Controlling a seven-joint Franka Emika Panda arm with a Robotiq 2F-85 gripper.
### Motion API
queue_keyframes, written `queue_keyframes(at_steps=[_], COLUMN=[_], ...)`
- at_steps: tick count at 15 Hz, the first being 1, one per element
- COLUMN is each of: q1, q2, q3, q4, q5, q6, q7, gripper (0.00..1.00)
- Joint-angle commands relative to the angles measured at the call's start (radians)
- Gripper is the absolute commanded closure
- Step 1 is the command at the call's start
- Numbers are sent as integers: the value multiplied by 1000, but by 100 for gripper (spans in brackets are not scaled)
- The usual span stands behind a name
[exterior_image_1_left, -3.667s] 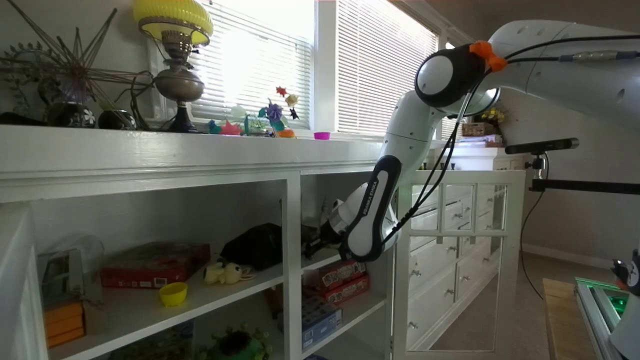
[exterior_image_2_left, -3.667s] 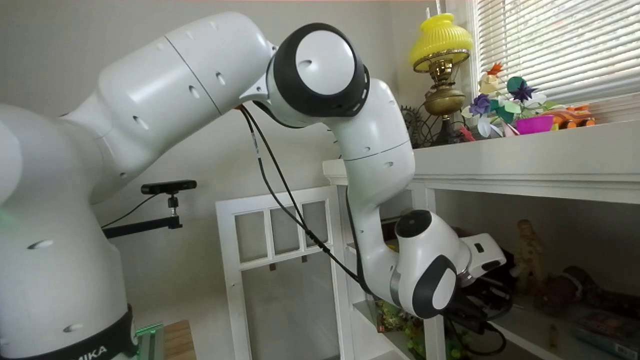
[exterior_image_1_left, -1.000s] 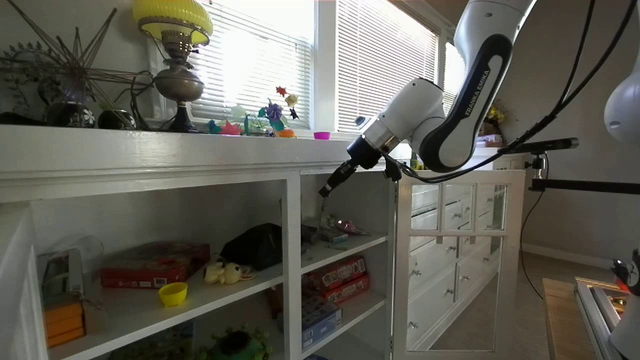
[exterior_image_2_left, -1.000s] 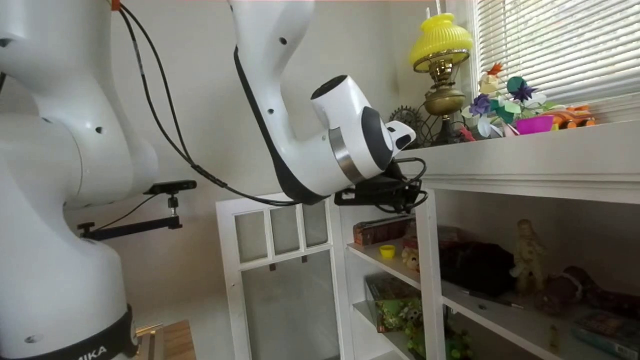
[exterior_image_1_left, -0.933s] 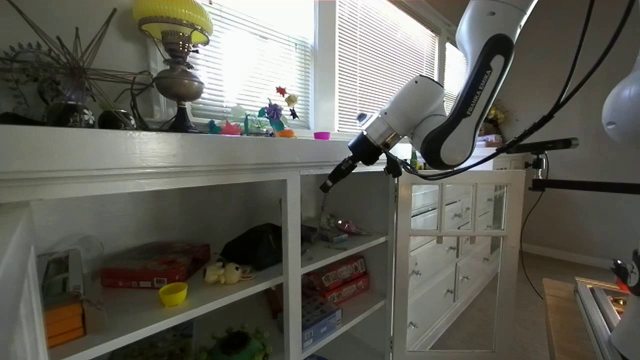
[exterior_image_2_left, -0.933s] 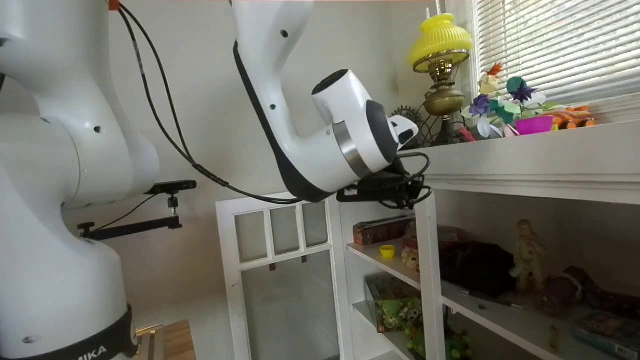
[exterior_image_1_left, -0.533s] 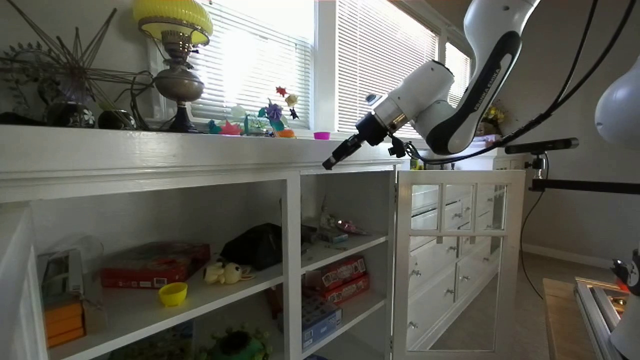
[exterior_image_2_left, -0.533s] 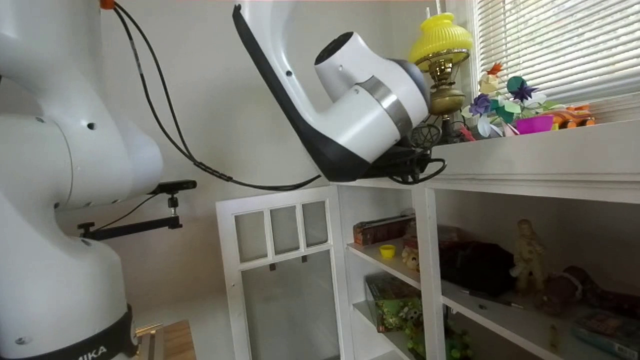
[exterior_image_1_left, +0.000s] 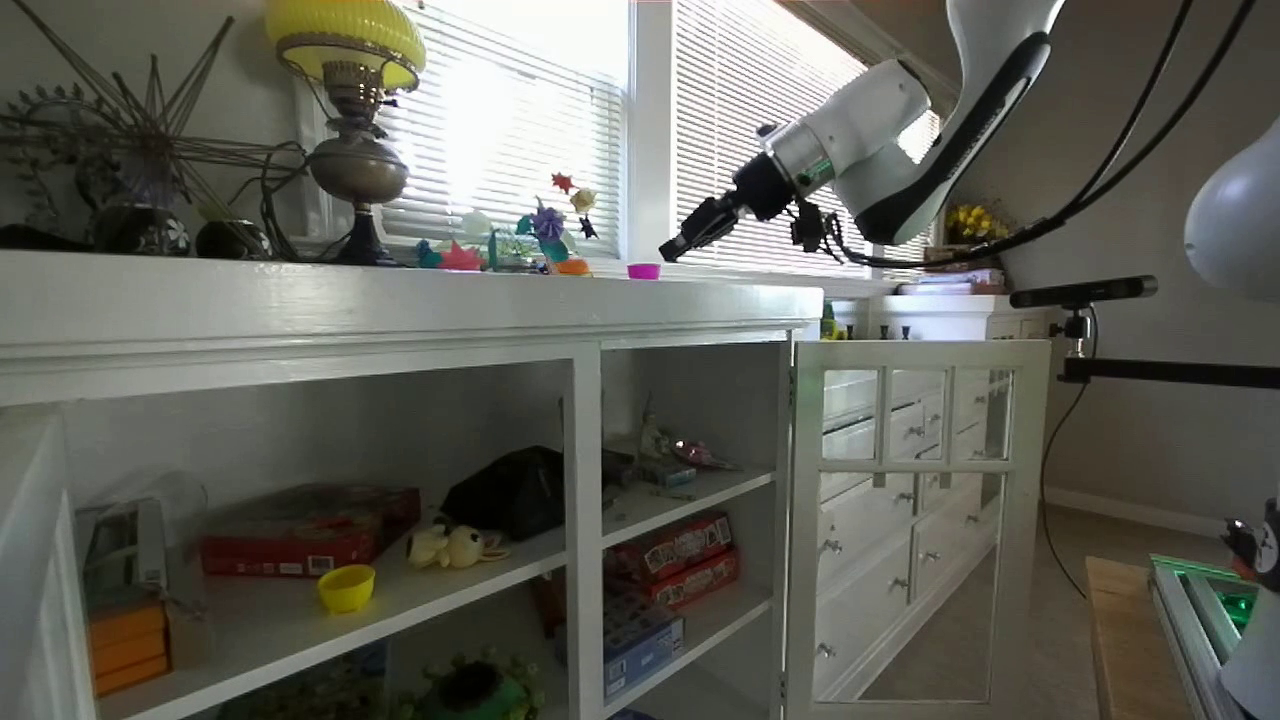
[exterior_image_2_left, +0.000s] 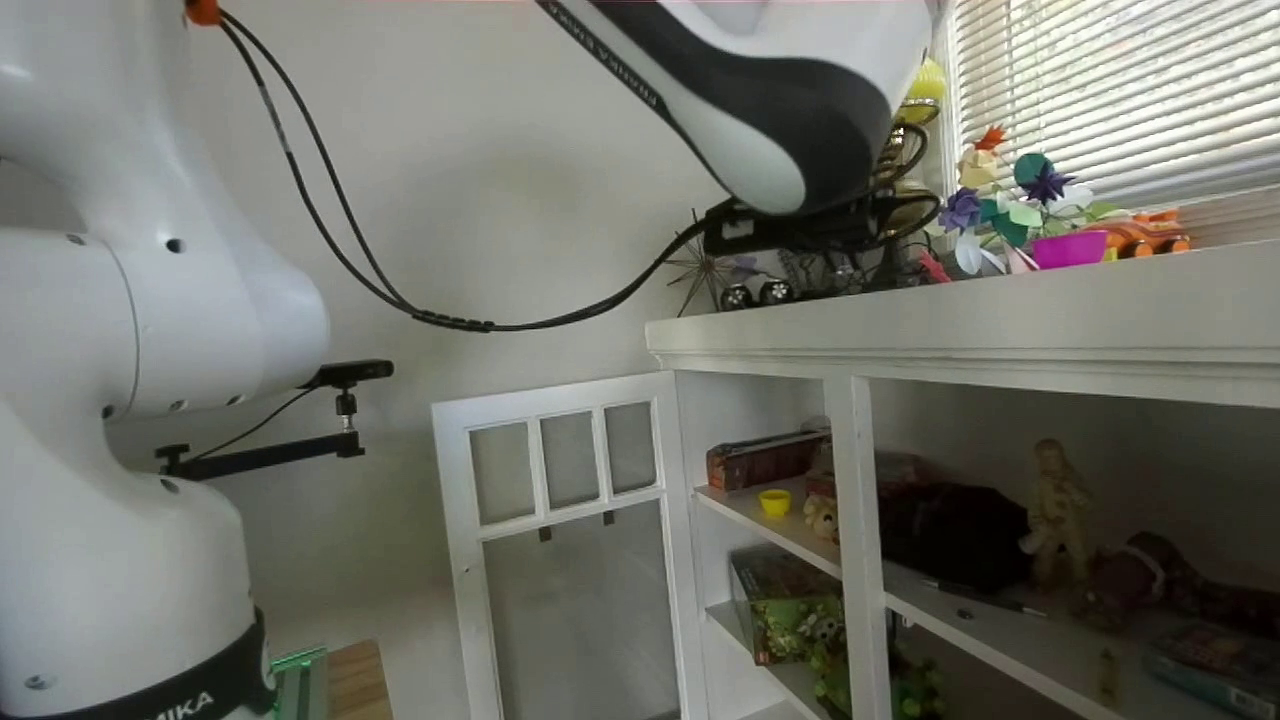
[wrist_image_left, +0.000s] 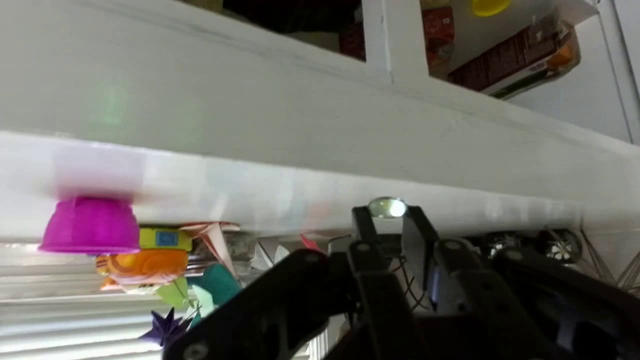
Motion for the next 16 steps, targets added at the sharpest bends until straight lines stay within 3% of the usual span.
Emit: queue_keyframes(at_steps=[1, 7, 16], q1=[-9, -6, 3], q2=[-14, 9, 66], q3=[-20, -44, -79], q4=[130, 250, 271], q5=[-85, -94, -96], q6=[51, -26, -239], q7=[170, 271, 323], gripper=[95, 95, 95])
